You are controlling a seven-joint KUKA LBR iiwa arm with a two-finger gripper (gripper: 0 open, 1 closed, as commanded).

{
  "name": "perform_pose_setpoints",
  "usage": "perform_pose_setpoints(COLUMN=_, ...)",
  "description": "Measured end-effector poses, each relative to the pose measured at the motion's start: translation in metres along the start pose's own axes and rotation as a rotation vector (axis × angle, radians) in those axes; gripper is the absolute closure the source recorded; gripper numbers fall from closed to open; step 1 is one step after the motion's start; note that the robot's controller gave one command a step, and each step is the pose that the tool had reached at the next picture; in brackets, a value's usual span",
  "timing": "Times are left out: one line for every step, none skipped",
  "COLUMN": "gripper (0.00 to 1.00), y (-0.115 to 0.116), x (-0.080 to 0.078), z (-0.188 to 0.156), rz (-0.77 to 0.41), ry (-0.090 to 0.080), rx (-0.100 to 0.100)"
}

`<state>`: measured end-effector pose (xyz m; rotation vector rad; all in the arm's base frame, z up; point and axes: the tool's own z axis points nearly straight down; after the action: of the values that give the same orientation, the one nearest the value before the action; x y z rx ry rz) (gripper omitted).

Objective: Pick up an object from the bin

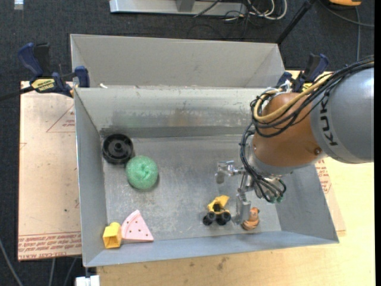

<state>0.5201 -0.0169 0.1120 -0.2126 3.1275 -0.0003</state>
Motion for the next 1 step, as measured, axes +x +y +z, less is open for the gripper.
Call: perform_pose_setpoints(gripper=0.0, y=-0.0003, x=0.0232, z=0.031, rz=-0.229, ry=0.006, rx=-0.003)
